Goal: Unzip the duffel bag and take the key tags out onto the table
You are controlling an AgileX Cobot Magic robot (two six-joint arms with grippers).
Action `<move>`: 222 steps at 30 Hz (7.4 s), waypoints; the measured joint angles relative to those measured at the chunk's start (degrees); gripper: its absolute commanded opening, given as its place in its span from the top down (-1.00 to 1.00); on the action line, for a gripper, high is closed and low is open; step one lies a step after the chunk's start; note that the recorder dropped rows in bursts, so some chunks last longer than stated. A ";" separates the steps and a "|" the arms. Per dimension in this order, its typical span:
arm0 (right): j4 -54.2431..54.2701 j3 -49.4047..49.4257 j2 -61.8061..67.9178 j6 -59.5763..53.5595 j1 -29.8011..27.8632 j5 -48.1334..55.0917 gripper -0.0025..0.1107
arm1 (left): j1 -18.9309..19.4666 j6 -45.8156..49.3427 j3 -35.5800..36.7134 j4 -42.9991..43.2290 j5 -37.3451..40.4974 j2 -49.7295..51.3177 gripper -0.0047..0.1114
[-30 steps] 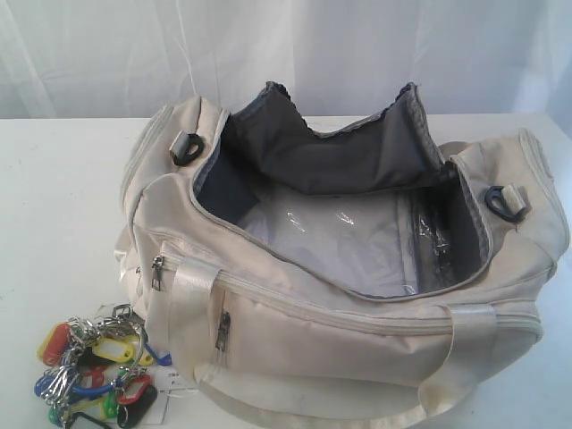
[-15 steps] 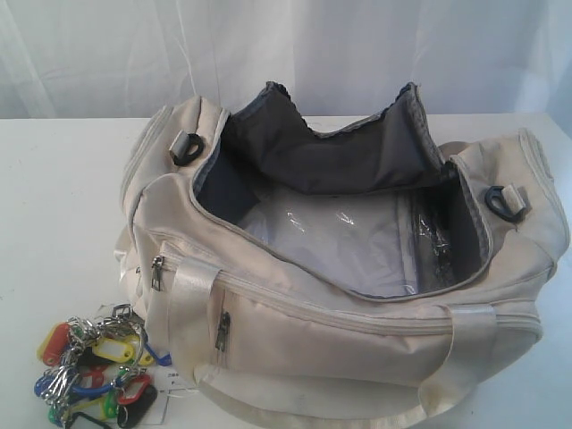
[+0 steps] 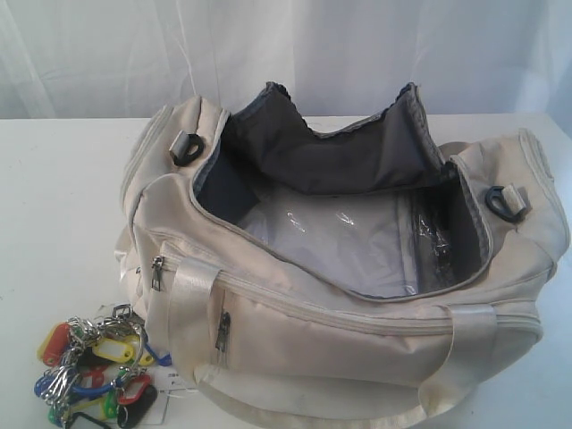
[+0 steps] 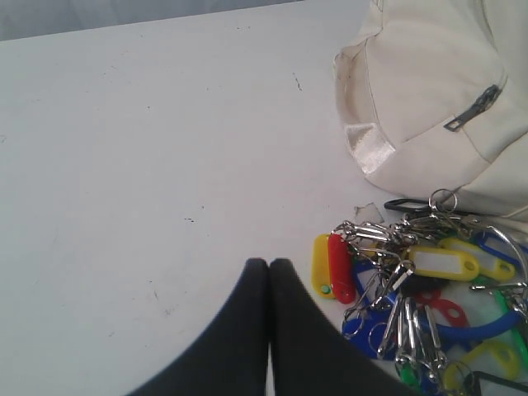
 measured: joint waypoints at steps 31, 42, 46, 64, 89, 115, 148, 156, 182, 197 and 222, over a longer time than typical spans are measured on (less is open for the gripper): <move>12.58 58.61 -14.01 0.11 -0.09 -24.46 0.96 | 0.00 0.00 0.00 0.00 -0.12 0.00 0.92; 12.58 73.58 -14.01 3.35 -0.09 -35.96 0.96 | 0.00 0.00 0.00 0.00 -0.12 0.00 0.92; 12.58 73.58 -14.01 3.57 -0.09 -41.82 0.96 | 0.00 0.00 0.00 0.00 -0.12 0.00 0.92; 12.58 73.58 -14.01 3.57 -0.09 -43.27 0.96 | 0.00 0.00 0.00 0.00 -0.12 0.00 0.92; 12.58 73.58 -14.01 -19.23 -0.09 -35.28 0.96 | 0.00 0.00 0.00 0.00 -0.12 0.00 0.92; 12.58 73.58 -14.01 -11.43 -0.09 -35.28 0.96 | 0.84 0.00 0.00 0.00 -0.12 0.00 0.92; 12.58 73.58 -14.01 -11.43 -1.14 -35.28 0.96 | 1.29 0.00 0.00 0.00 -0.12 0.00 0.92; 12.58 73.58 -14.01 -11.43 -1.14 -35.28 0.96 | 1.29 0.00 0.00 0.00 -0.12 0.00 0.92; 12.58 73.58 -14.01 -11.43 -1.14 -35.28 0.96 | 1.29 0.00 0.00 0.00 -0.12 0.00 0.92; 12.58 73.58 -14.01 -11.43 -1.14 -35.28 0.96 | 1.29 0.00 0.00 0.00 -0.12 0.00 0.92; 12.58 73.58 -14.01 -11.43 -1.14 -35.28 0.96 | 1.29 0.00 0.00 0.00 -0.12 0.00 0.92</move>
